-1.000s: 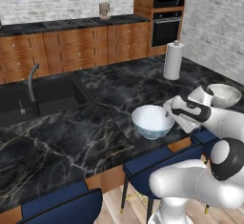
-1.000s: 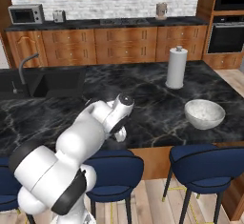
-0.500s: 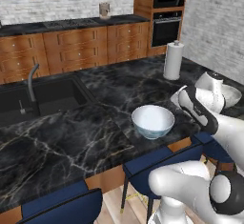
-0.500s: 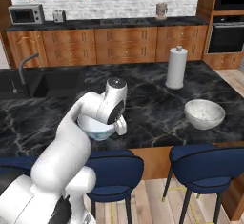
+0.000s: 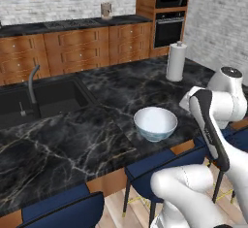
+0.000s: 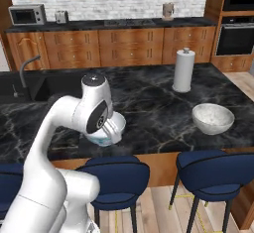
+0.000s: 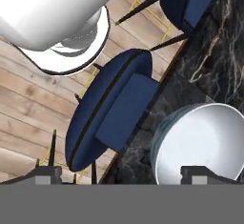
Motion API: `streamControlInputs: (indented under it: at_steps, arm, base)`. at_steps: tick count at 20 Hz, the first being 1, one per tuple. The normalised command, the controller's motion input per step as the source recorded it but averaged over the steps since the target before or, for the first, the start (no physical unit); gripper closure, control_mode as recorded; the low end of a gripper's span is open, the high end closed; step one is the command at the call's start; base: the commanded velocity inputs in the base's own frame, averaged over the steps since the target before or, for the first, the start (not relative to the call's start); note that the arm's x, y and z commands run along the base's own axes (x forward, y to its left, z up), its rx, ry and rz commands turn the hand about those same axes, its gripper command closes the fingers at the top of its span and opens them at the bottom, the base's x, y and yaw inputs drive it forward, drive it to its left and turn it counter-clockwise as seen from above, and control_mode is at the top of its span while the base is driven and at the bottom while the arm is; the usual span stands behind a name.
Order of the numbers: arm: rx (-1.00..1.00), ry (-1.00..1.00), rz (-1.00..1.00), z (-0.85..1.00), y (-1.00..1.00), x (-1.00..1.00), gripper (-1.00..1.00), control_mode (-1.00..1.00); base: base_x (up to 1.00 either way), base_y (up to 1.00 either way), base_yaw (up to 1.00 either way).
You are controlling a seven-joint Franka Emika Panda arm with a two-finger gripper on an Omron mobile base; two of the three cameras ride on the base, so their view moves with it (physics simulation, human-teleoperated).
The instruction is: Pick up the bowls from the cabinet and place each bowl in front of a stool on the dining counter.
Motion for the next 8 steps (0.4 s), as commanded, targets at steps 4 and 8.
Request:
streamControlInputs:
  at_steps: [4,8]
  arm:
    - [-0.18,0.09,0.13,0.46,0.63,-0.52,-1.0,-1.0]
    - [-0.2,0.0,0.13,0.39,0.47,-0.39,-1.0,-1.0]
  base:
    - [0.0,0.0,0.0]
    - [0.0,0.0,0.0]
